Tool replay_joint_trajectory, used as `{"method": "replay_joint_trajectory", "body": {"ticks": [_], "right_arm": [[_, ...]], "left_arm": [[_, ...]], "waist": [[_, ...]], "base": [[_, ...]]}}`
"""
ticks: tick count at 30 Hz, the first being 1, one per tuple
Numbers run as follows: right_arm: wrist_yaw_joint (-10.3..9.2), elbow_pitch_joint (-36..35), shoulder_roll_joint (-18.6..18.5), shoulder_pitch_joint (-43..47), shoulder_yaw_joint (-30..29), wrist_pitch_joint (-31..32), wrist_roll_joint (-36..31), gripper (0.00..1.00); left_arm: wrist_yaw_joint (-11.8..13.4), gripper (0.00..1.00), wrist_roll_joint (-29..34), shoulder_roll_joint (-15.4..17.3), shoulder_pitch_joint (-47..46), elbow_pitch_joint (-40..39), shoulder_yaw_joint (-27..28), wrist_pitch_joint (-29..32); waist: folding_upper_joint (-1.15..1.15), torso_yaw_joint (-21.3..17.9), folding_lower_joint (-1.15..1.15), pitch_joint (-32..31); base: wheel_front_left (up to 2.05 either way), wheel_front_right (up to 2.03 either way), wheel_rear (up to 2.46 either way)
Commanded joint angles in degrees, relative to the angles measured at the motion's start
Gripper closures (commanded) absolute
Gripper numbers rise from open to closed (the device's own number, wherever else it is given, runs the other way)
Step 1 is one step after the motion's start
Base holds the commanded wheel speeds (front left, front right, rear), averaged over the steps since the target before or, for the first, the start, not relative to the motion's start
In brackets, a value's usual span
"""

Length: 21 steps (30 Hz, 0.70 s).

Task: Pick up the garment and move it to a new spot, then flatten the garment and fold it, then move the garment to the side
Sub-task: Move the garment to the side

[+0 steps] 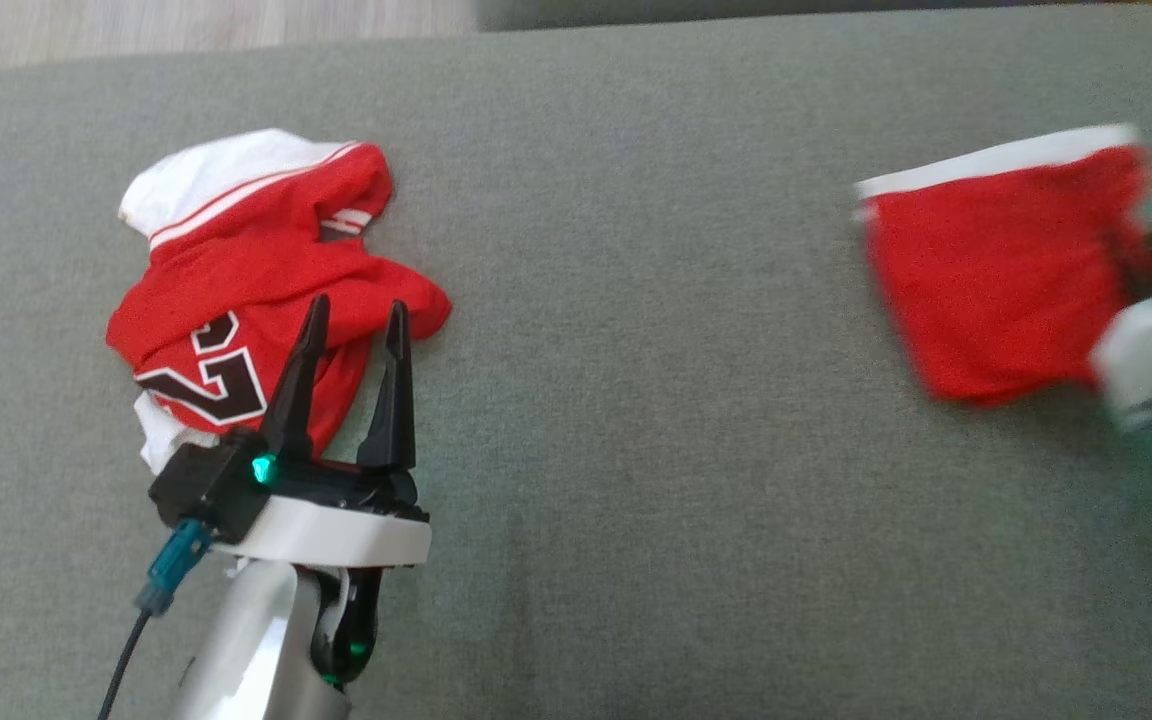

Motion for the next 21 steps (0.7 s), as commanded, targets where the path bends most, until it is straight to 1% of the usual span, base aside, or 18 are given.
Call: {"method": "replay_joint_trajectory", "body": {"ticks": [1, 4, 7, 8, 9, 13, 20, 21], "right_arm": [[-0.31, -1.23, -1.99, -1.87, 0.67, -0.03, 0.42, 1.00], [-0.31, 0.51, -7.12, -3.64, 0.00, 0.54, 1.17, 1.00], [-0.31, 2.24, -10.29, -5.05, -2.05, 0.97, 1.64, 1.00], [-0.31, 3.31, -10.66, -5.86, -5.05, 1.11, 3.23, 1.00], [-0.31, 3.52, -10.60, -6.19, -6.41, 1.32, 3.53, 1.00], [-0.31, 3.50, -10.76, -6.85, -9.86, 2.24, 1.45, 1.00], [-0.31, 3.13, -9.04, -6.56, -14.79, 3.91, -1.84, 1.00], [-0.31, 2.96, -8.73, -6.46, -15.43, 4.13, -2.36, 0.80]], "left_arm": [[0.09, 0.00, -0.01, 0.69, -1.84, -2.05, 1.53, -0.54], [0.09, 0.00, -0.12, 0.67, -2.58, -2.39, 1.15, -0.54], [0.09, 0.00, -0.27, 0.67, -3.26, -2.54, 0.90, -0.54], [0.09, 0.00, -0.37, 0.68, -3.67, -2.62, 0.85, -0.54], [0.09, 0.00, -0.41, 0.70, -3.82, -2.63, 0.85, -0.54], [0.09, 0.00, -0.45, 0.73, -4.38, -2.70, 0.77, -0.54], [0.09, 0.00, -0.59, 0.87, -5.23, -2.38, 0.74, -0.54], [0.09, 0.00, -0.60, 0.89, -5.32, -2.30, 0.76, -0.54]], "waist": [[0.00, 0.42, 0.00, 0.65], [0.00, 1.08, 0.00, 2.00], [0.00, 1.71, 0.00, 3.23], [0.00, 2.01, 0.00, 3.98], [0.00, 2.11, 0.00, 4.29], [0.00, 2.42, 0.00, 5.41], [0.00, 2.43, 0.00, 6.03], [0.00, 2.40, 0.00, 5.96]], "base": [[0.00, 0.00, 0.00], [0.00, 0.00, 0.00], [0.00, 0.00, 0.00], [0.00, 0.00, 0.00], [0.00, 0.00, 0.00], [0.00, 0.00, 0.00], [0.00, 0.00, 0.00], [0.00, 0.00, 0.00]]}}
